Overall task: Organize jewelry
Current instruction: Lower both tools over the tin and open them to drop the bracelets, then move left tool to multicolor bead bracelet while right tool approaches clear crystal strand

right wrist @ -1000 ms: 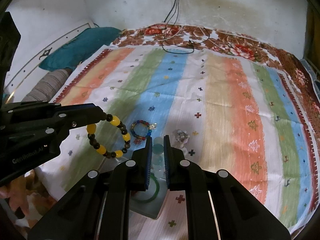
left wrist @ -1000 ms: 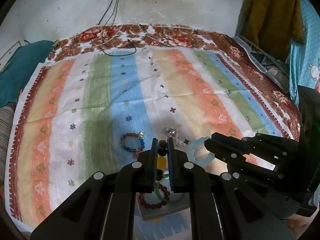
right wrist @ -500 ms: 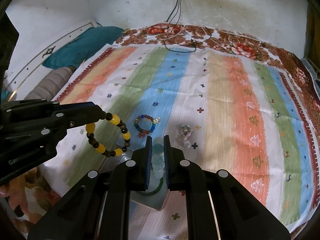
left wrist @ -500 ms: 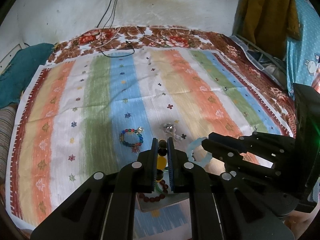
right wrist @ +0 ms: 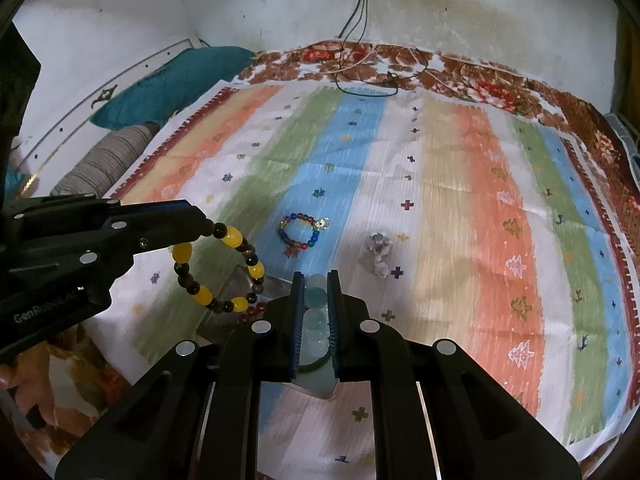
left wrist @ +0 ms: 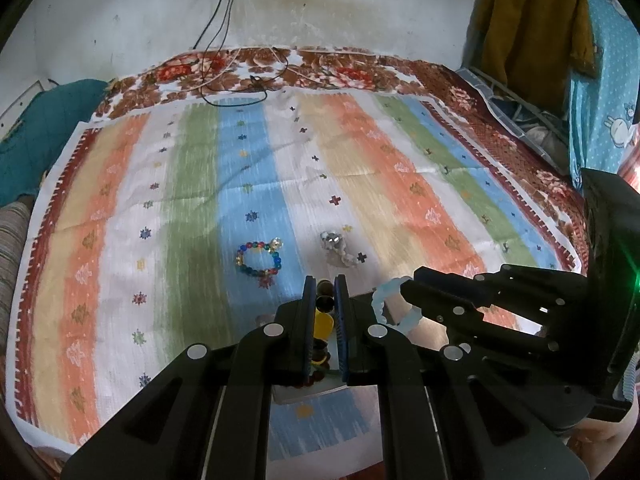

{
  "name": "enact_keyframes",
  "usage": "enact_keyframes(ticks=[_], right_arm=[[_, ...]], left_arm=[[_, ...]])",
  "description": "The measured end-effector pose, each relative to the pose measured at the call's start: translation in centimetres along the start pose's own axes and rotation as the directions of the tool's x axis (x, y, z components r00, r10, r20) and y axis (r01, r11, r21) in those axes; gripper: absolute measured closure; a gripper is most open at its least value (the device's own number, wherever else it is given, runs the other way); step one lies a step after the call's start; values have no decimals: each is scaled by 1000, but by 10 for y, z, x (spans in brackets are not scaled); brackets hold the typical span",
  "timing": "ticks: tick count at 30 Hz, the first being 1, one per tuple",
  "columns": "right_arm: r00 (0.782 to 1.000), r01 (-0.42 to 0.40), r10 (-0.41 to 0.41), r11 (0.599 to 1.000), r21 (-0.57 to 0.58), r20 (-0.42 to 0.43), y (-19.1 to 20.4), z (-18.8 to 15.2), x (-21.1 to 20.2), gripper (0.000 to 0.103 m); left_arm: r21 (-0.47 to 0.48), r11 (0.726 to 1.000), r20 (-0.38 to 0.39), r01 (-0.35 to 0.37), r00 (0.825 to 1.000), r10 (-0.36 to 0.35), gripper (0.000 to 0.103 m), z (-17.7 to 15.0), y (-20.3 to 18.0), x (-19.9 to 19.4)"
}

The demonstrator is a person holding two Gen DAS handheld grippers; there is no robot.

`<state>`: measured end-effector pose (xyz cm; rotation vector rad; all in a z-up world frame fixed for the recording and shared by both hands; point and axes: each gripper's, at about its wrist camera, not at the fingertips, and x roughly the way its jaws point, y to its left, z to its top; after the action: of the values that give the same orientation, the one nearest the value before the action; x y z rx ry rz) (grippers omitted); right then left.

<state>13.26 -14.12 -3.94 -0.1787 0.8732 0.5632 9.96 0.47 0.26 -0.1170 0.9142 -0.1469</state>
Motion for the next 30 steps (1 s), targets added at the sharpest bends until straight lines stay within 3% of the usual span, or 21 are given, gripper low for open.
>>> enact_keyframes(ticks=[4, 5, 6, 10, 12, 18, 22, 30], right_arm=[[1000, 31, -31, 999, 13, -6, -5, 1, 2, 89], [999, 36, -36, 999, 21, -5, -8, 2, 2, 84], [999, 42, -42, 999, 32, -5, -12, 3, 3, 70], [998, 59, -57, 994, 95, -25, -32, 5, 8, 65], [998, 61, -57, 990, 125, -41, -41, 6, 13, 56], [995, 68, -57, 985, 156, -77, -54, 9, 27, 49], [994, 73, -59, 987, 146, -97, -55, 11, 34, 42], [984, 99, -83, 990, 97, -156, -52, 16, 59, 40]], left_arm=[[-42, 999, -8, -28, 1000, 27, 92, 3, 8, 3], [-55, 998, -12, -31, 999, 31, 88, 4, 12, 4], [-70, 997, -15, -34, 999, 33, 81, 5, 15, 5], [-121, 992, -21, -44, 999, 41, 71, 8, 28, 7], [-140, 989, -25, -48, 999, 45, 63, 9, 33, 9], [-172, 983, -56, -67, 997, 58, 40, 12, 43, 22], [-204, 975, -81, -92, 994, 77, 30, 15, 52, 34], [-203, 964, -120, -170, 982, 148, 23, 24, 62, 57]])
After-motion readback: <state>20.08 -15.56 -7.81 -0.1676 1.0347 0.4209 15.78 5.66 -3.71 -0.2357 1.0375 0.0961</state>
